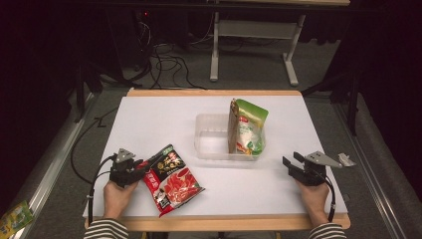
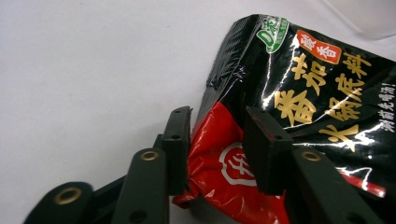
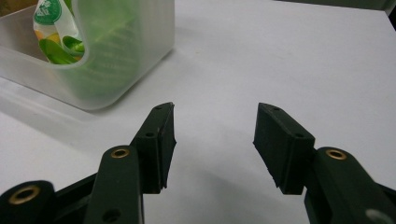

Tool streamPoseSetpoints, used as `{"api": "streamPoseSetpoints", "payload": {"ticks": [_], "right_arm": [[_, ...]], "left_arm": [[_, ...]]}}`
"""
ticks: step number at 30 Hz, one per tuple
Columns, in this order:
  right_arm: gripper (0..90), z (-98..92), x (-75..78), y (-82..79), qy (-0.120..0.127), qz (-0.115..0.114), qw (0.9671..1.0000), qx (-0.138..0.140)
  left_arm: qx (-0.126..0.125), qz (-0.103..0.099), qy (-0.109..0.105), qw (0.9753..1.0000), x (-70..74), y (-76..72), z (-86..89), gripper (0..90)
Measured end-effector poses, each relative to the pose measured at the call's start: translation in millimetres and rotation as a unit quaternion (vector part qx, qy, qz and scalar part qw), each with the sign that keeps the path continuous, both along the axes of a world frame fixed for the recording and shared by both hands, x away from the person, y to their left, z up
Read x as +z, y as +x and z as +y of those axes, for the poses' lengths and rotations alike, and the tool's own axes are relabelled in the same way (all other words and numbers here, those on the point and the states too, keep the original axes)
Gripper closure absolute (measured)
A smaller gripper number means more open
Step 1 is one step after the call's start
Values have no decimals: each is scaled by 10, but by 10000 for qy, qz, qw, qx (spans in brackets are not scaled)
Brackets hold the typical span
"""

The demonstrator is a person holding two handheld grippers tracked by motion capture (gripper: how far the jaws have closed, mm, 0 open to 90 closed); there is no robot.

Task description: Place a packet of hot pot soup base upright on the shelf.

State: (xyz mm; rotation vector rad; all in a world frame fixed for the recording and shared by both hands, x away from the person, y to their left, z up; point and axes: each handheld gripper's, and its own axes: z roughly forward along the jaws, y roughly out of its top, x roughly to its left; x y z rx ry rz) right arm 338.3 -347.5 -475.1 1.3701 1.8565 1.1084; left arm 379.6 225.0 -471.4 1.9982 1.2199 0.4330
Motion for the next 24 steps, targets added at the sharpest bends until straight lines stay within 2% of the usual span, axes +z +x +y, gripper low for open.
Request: {"api": "streamPoseSetpoints", "payload": {"ticks": [8, 12, 24], "right_arm": [[488, 1, 0, -3, -14, -19, 10000, 6], [488, 1, 0, -3, -12, -20, 10000, 1], [488, -10, 0, -3, -6, -59, 10000, 10]], "left_arm": [[-157, 119, -163, 9997, 39, -27, 57, 789], [-269, 106, -188, 9994, 55, -58, 64, 851], [-332, 42, -460, 9984, 171, -164, 89, 890]]}}
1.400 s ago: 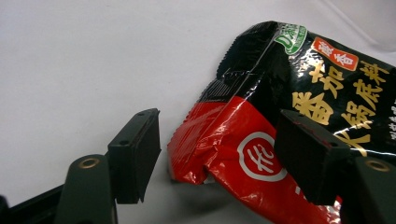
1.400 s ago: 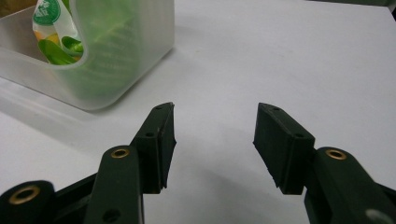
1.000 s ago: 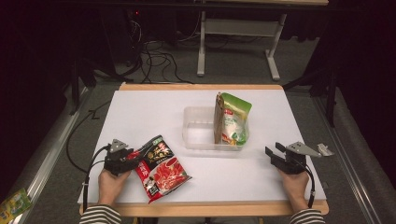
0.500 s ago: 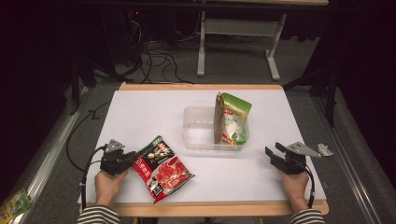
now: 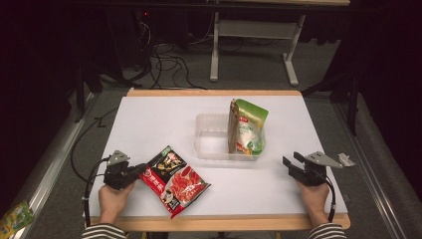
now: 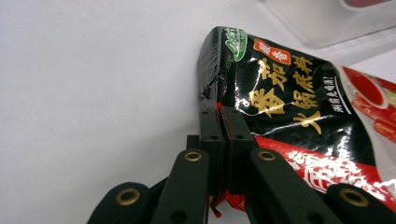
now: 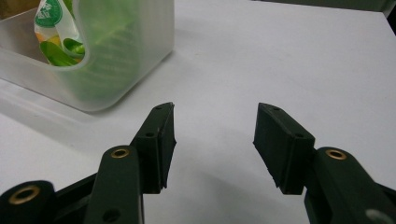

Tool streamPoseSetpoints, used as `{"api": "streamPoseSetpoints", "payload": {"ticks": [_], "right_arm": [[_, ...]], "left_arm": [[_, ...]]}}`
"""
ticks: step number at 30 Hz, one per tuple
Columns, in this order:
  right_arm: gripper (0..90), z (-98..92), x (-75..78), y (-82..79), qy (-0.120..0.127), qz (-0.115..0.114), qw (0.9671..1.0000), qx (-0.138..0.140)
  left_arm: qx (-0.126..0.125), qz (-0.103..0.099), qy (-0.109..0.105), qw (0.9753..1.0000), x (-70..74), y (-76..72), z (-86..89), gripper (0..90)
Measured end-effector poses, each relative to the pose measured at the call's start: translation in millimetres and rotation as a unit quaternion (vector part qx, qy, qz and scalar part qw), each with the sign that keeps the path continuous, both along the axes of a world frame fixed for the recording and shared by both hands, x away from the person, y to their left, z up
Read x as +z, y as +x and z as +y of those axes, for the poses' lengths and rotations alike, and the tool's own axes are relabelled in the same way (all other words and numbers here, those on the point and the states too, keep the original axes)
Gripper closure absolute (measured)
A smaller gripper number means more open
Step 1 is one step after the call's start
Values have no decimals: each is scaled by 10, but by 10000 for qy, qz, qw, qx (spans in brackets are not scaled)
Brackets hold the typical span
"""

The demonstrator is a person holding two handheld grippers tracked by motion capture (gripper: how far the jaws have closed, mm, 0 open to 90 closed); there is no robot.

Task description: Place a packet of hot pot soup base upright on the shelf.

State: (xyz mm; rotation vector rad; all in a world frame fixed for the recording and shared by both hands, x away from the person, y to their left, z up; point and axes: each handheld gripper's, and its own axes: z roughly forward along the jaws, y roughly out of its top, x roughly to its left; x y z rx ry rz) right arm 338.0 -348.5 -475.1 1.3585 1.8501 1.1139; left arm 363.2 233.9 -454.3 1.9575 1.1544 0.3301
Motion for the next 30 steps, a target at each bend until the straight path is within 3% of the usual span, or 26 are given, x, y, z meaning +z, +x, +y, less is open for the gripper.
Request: {"api": "streamPoseSetpoints", "payload": {"ticks": [5, 15, 30], "right_arm": [[488, 1, 0, -1, 1, -7, 10000, 4], [488, -3, 0, -9, 48, -22, 10000, -18], [486, -8, 0, -12, 31, -84, 10000, 3]], "left_arm": [[-68, -183, -155, 9997, 157, -72, 5, 893], [-386, -552, -191, 9975, 565, -136, -175, 897], [-941, -901, -486, 9903, 968, -183, -469, 900]]}}
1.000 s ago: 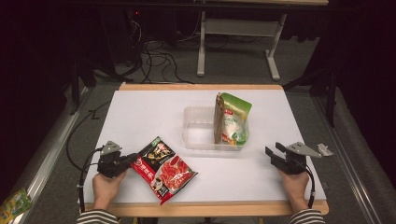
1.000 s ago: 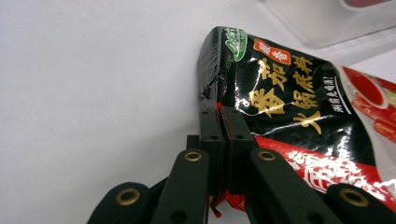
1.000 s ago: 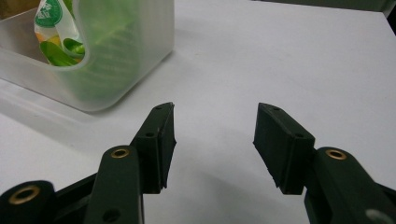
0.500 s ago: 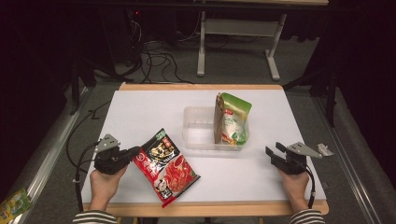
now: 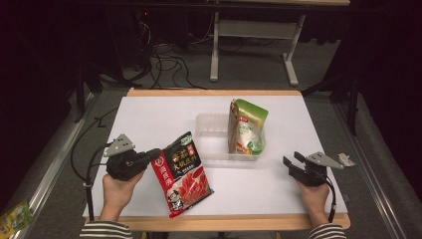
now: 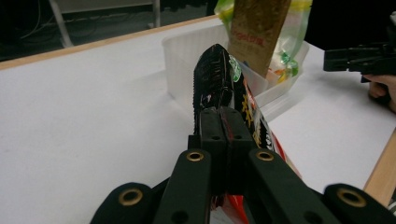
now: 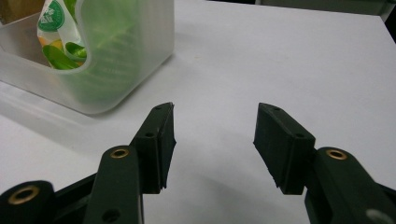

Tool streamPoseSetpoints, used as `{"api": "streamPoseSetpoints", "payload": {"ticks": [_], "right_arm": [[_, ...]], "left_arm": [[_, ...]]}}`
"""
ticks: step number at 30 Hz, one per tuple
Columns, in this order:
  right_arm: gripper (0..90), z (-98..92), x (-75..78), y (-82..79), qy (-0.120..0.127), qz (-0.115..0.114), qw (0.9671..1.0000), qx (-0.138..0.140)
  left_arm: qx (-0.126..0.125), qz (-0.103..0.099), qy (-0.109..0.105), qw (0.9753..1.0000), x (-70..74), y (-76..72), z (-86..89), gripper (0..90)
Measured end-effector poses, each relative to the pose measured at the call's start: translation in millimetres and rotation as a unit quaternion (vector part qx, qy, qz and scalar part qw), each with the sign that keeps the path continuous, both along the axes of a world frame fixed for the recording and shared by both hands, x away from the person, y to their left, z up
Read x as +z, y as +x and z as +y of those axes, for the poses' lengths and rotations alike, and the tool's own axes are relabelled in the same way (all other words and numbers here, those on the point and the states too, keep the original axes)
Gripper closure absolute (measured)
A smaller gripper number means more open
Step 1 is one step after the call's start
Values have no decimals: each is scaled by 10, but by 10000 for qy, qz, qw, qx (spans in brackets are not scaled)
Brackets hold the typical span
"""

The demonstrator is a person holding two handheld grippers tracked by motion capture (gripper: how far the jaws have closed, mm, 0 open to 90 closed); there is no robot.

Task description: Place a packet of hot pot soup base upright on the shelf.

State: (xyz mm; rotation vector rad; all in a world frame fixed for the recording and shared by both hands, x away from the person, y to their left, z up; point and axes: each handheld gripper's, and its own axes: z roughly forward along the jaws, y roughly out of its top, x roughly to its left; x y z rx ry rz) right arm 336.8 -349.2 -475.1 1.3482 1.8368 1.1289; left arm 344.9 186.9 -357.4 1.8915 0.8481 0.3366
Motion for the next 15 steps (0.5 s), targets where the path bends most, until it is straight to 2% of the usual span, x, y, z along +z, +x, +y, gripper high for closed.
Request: {"api": "streamPoseSetpoints", "payload": {"ticks": [15], "right_arm": [[485, 1, 2, -11, 58, 19, 10000, -14]], "left_arm": [[-402, -195, 145, 9989, 288, 42, -330, 900]]}}
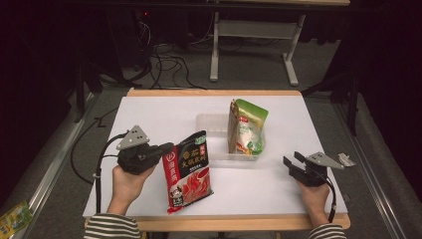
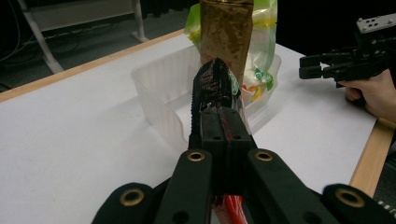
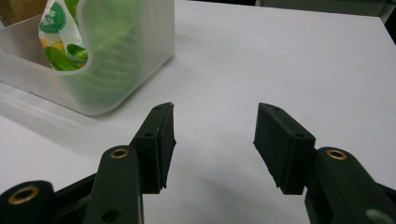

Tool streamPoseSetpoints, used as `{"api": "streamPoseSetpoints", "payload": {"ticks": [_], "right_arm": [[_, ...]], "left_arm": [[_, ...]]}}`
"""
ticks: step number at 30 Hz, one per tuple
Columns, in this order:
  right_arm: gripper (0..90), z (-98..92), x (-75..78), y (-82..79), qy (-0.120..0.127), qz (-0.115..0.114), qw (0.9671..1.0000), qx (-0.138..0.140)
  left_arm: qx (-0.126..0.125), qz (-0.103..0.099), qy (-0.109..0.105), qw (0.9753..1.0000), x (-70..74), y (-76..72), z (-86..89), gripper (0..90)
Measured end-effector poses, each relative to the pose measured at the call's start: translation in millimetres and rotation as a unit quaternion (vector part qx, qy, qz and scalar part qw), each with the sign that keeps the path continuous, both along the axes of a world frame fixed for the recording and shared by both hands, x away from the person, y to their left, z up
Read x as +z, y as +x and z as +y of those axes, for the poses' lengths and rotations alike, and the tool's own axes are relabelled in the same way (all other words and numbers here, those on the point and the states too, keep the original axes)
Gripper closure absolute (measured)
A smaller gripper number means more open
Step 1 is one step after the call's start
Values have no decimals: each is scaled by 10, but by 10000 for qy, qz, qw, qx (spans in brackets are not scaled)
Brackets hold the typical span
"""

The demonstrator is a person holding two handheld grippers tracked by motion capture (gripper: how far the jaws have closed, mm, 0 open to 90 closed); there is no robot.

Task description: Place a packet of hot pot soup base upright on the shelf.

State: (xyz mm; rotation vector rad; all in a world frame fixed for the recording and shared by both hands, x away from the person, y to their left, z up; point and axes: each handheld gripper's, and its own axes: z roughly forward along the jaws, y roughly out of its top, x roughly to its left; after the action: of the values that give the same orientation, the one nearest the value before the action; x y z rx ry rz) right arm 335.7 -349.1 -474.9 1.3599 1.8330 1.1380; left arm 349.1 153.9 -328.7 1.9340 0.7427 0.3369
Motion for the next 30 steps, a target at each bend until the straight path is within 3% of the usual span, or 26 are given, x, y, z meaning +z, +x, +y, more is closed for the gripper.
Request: {"api": "streamPoseSetpoints", "payload": {"ticks": [14, 23, 30], "right_arm": [[483, -7, 0, -5, 29, -24, 10000, -3], [482, -13, 0, -7, 55, -51, 10000, 11], [481, -17, 0, -9, 68, -69, 10000, 4]], "left_arm": [[-224, -210, 141, 9994, 252, 30, -198, 900], [-229, -288, 252, 9990, 360, 32, -251, 900], [-213, -302, 218, 9991, 468, 56, -284, 900]]}}
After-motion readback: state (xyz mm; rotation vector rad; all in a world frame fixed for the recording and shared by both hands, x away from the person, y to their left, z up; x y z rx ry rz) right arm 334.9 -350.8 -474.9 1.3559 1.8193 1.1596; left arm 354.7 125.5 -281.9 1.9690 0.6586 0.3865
